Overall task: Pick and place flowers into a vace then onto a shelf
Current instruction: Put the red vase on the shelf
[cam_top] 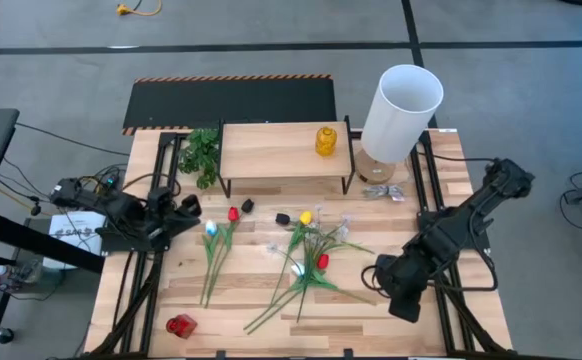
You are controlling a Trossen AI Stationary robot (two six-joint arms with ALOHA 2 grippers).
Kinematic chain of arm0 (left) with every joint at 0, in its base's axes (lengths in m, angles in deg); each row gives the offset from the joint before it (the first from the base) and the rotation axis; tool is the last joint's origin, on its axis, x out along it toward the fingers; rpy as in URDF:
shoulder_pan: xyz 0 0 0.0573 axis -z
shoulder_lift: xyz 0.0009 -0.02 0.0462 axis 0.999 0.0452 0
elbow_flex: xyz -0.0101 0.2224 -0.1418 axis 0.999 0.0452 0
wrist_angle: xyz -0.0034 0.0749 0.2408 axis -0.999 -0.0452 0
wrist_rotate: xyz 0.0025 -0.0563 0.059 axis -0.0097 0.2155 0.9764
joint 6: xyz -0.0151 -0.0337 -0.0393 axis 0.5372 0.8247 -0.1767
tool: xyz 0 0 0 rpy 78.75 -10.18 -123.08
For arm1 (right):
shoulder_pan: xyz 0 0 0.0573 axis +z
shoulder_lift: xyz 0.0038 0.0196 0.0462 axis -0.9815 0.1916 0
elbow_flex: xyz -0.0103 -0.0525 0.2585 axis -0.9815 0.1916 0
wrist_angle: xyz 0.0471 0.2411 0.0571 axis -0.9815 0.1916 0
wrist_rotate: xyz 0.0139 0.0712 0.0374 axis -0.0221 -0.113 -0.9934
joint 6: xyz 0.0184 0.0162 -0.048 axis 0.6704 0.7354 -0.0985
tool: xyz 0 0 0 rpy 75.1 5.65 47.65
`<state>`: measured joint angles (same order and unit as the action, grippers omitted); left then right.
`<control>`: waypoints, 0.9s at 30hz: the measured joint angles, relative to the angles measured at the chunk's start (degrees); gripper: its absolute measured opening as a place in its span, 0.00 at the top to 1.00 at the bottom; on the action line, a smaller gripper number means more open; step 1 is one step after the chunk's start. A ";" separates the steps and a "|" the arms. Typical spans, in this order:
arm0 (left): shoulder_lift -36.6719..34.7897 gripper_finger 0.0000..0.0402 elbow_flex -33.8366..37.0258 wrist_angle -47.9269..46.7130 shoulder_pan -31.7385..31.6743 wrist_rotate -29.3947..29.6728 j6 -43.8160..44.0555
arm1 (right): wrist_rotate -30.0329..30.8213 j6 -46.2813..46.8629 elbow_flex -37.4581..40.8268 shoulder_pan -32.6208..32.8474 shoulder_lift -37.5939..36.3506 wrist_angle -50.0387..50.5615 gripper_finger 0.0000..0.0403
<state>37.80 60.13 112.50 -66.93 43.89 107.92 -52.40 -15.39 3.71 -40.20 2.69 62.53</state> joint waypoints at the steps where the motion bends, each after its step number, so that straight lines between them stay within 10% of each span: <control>1: 1.40 1.00 0.00 0.86 0.67 1.21 0.00 | -1.15 0.43 3.63 0.23 -1.65 -3.01 0.97; 12: 30.91 1.00 -23.19 -0.12 8.42 7.14 -8.49 | -0.66 3.32 30.04 3.01 -10.99 -35.42 1.00; 27: 74.05 1.00 -85.30 -94.77 19.53 1.41 31.31 | 16.19 -0.71 31.31 9.50 -14.23 -37.72 1.00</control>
<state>111.84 -25.18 17.73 -47.40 45.30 139.23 -36.21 -16.10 35.03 -30.70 -11.53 24.81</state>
